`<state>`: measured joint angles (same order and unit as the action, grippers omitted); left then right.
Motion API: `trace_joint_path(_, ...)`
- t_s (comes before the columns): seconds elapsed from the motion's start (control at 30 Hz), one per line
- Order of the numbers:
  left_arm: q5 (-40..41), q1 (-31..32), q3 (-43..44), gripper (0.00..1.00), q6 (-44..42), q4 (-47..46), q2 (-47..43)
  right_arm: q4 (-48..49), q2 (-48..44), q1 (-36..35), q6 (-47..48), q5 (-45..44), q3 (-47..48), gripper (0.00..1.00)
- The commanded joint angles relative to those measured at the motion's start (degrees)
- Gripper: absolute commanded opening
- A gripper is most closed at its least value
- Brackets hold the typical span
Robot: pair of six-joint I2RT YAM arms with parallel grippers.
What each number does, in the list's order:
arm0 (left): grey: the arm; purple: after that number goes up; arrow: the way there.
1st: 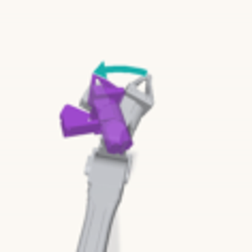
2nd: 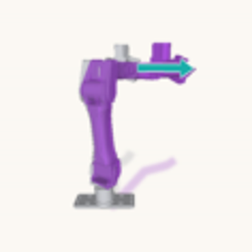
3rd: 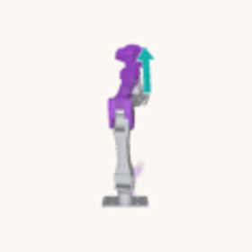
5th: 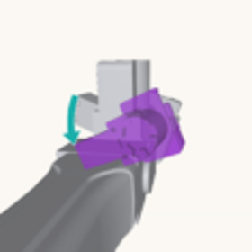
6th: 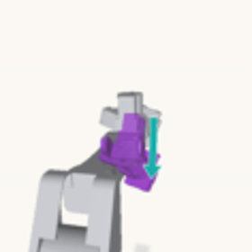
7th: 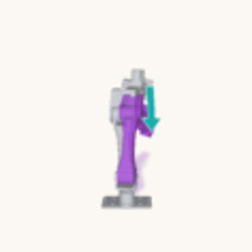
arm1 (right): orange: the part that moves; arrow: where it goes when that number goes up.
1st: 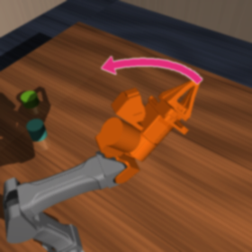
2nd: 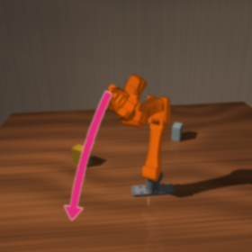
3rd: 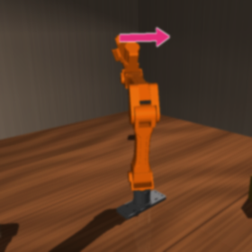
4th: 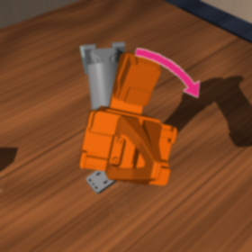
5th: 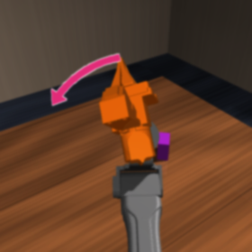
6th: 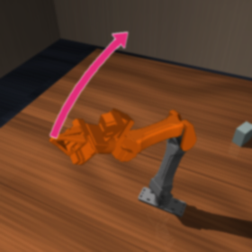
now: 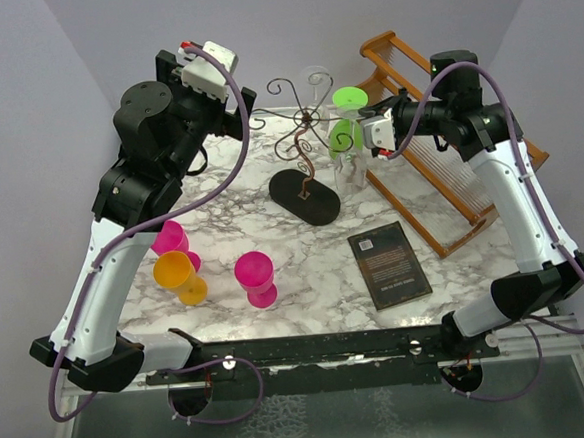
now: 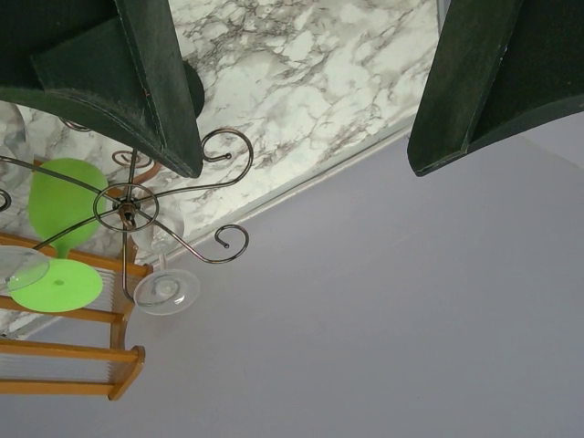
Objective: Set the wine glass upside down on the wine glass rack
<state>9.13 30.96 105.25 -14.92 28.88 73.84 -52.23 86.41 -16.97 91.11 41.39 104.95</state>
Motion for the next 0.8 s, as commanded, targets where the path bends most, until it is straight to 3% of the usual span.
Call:
trace_joint_path(0.0, 0.85, -0.46, 1.70, 0.98, -0.08, -1.29, 0.22, 2.46, 1.88, -1.65, 1.06, -0.76, 3.85, 0.01)
trace_joint_path(0.77, 0.81, -0.84, 2.15, 0.98, -0.05, -1.17, 0.52, -1.28, 2.11, -6.31, 1.70, -1.23, 5.04, 0.01)
